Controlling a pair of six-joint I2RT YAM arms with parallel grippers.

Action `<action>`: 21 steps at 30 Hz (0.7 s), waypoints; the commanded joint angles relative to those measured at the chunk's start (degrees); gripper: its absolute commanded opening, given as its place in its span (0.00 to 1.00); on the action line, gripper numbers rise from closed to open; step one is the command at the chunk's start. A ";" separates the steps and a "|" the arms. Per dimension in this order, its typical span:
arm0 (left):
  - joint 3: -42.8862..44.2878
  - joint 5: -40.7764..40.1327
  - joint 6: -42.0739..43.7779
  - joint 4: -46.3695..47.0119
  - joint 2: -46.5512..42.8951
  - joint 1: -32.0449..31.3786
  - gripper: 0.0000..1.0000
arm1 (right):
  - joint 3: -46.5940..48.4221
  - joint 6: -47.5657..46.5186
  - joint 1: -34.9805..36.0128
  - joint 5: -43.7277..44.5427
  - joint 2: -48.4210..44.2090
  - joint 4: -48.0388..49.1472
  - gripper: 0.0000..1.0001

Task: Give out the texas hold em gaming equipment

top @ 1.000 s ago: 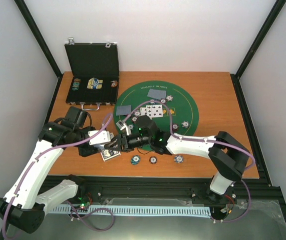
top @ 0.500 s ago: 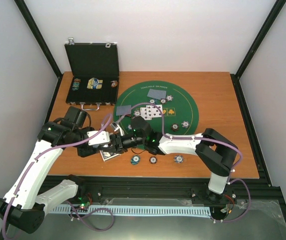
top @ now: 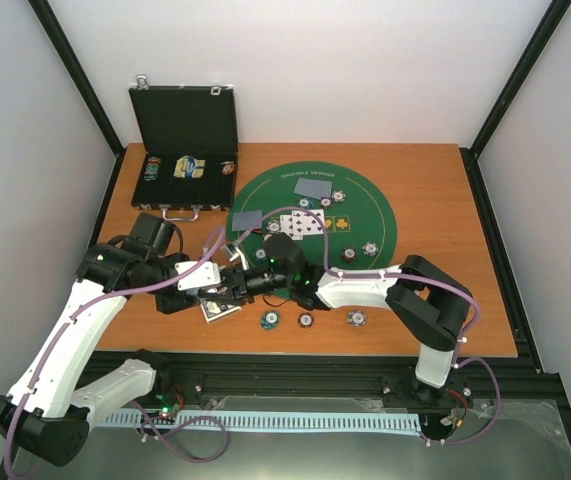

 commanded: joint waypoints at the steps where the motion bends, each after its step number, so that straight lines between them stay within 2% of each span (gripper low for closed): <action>1: 1.72 2.42 0.39 0.35 -0.68 -0.07 0.16 | -3.58 -0.63 -2.14 3.08 -1.53 -4.16 0.37; 15: 1.38 2.22 0.36 0.47 -1.06 -0.07 0.16 | -5.72 -4.09 -4.29 3.88 -5.83 -9.41 0.35; 19: 1.29 2.72 0.19 0.75 -0.71 -0.06 0.16 | -4.71 -0.03 -3.52 1.57 -3.97 -1.46 0.50; 21: 1.33 2.79 0.04 0.85 -0.51 -0.07 0.16 | -2.67 0.96 -2.65 0.44 -2.42 -0.12 0.54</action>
